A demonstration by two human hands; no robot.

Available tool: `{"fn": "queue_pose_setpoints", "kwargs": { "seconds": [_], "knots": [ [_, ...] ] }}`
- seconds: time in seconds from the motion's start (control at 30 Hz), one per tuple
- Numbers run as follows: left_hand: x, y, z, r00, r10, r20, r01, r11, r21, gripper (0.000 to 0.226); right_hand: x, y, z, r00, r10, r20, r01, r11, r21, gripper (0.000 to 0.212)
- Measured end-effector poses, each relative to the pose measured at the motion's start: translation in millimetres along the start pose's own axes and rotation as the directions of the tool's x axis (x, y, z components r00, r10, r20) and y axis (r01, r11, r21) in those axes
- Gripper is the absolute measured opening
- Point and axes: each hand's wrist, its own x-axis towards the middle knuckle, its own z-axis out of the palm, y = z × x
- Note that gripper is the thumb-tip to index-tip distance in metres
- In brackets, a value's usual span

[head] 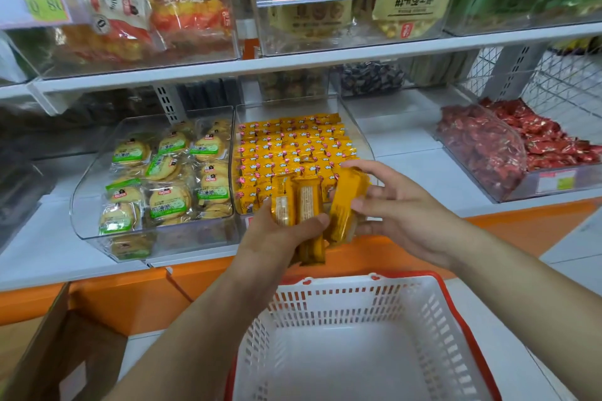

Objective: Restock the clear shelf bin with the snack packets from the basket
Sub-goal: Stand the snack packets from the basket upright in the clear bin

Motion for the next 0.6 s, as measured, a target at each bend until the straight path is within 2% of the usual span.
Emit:
{"fn": "queue_pose_setpoints", "kwargs": {
  "seconds": [0.07,0.2,0.4,0.53,0.6],
  "knots": [
    [1.6,0.6,-1.2,1.000,-0.026,0.017,0.026,0.999,-0.021,0.056,-1.1,-0.5,-1.7,1.000,-0.015,0.009,0.015,0.997,0.081,0.046],
    [0.3,-0.8,-0.7,0.999,-0.020,0.030,0.021,0.999,-0.028,0.042,-0.7,0.0,-1.6,0.997,-0.077,-0.001,0.077,0.992,0.100,0.050],
    [2.8,-4.1,0.1,0.999,-0.040,0.007,0.040,0.999,0.007,0.064,-0.4,-3.6,-1.1,0.994,-0.083,0.076,0.066,0.977,0.202,0.057],
    [1.1,-8.4,1.2,0.999,-0.020,-0.048,0.021,0.999,0.024,0.069,1.8,-0.8,3.2,0.999,-0.036,0.017,0.033,0.990,0.141,0.051],
    [1.3,-8.9,-0.3,0.997,0.000,-0.080,0.002,1.000,0.025,0.056,4.2,0.2,5.6,0.999,-0.013,-0.040,0.014,0.999,0.029,0.044]
  ]
}}
